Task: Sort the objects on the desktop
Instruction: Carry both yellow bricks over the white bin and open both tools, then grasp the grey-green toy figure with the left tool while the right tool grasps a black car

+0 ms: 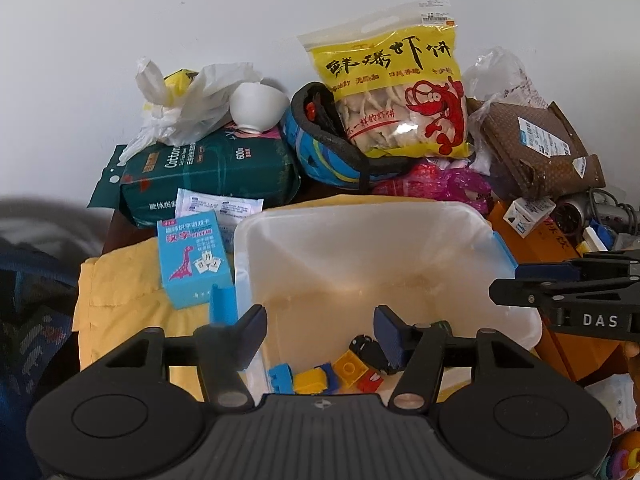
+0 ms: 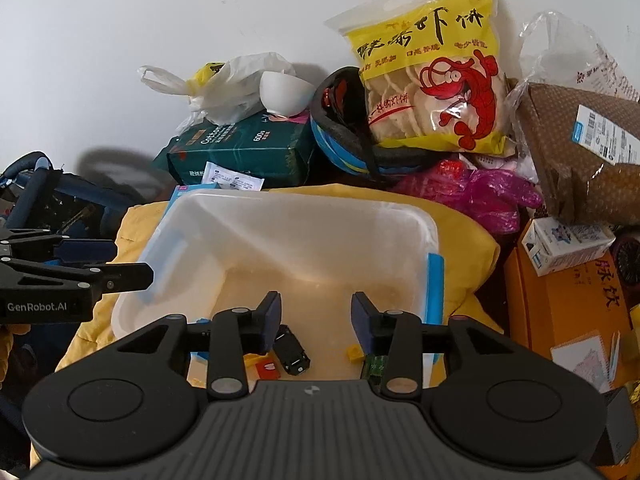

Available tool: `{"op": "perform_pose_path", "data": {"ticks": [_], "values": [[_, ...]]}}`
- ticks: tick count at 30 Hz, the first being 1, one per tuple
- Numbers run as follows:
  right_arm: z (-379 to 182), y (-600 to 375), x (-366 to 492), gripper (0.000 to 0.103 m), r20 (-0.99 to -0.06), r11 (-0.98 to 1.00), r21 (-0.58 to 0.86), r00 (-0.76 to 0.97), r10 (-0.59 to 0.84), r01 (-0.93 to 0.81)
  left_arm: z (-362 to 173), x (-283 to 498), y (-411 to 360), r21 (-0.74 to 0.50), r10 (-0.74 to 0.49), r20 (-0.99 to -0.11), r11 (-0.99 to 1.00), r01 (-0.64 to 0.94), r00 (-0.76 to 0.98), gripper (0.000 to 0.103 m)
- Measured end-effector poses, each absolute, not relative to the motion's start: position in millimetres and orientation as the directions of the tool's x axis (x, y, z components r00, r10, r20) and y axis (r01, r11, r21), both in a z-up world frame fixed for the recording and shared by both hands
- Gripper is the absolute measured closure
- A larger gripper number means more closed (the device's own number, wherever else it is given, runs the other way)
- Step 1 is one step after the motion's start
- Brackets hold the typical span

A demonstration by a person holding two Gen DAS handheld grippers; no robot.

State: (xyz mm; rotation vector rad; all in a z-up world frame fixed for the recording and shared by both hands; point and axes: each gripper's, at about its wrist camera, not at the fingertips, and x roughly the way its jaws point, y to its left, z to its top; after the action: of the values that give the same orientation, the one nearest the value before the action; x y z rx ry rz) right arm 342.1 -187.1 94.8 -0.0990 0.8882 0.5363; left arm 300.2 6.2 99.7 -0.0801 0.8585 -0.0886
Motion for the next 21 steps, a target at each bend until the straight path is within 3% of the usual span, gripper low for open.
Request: {"op": "perform_pose_path", "data": {"ticks": [6,9,13,21], "values": [[88,-194,315,0.055,-0.732,0.847,0.157,0.515,0.445,-0.508,83,266,9,-0.116,-0.124,-0.73,0.992,0.057,0.672,0.04],[80,-198,284,0.048,-0.708,0.834,0.123,0.541,0.453,-0.537,71,230,9,-0.093,-0.121,-0.685,0.993,0.078,0.719,0.04],[58,-203,226,0.046,-0.678,0.8,0.069,0.56,0.476,-0.596,45,169,5,-0.072,-0.137,-0.623,0.99,0.119,0.77,0.04],[-11,-219,116,0.044,-0.707,0.788,0.099,0.514,0.486,-0.608,-19,82,-2,-0.062,-0.122,-0.658,0.992,0.108,0.743,0.039]]}}
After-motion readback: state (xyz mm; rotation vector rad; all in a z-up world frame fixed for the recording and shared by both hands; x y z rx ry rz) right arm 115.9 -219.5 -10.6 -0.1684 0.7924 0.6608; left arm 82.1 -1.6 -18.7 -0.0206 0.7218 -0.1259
